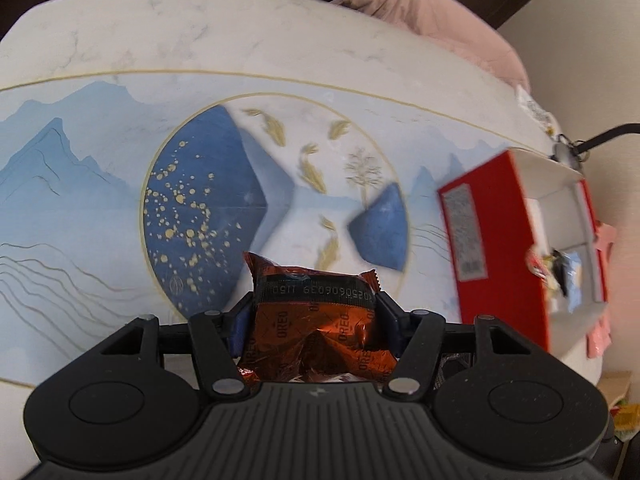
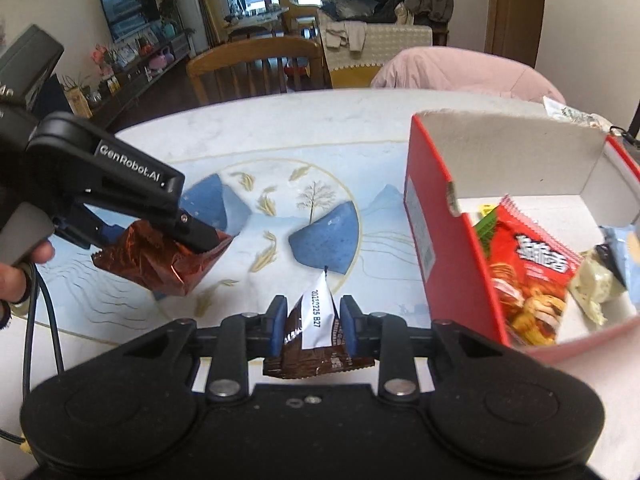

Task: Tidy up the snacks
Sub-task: 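Carry the copper foil bag and brown packet over the red box with both grippers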

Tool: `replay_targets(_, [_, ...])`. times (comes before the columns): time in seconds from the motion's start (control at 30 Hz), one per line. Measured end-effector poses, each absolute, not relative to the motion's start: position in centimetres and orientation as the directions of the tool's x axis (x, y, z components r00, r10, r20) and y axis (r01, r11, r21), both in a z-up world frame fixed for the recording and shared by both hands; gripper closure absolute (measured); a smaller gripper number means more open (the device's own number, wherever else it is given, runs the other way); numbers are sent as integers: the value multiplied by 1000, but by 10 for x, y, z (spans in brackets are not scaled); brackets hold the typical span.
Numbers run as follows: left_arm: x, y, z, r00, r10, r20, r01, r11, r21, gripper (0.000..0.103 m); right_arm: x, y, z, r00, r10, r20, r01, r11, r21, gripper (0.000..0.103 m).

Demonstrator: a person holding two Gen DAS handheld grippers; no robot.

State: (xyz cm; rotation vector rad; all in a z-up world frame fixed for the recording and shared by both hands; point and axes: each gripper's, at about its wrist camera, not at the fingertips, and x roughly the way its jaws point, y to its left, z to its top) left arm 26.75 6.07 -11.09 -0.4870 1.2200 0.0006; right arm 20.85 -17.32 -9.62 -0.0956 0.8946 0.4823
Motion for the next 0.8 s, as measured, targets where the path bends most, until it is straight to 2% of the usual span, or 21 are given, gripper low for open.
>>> replay_targets(0.4, [261,10,-24,481,-310,-820,-83,915,-394,42,198,-226,-39,643,348,-682,-392,915,98,76])
replay_targets(0.8, [292,-84,5,512,-320,-797,65,940,-336,42,229,-297,-31,705,266,-658,-301,952,63,76])
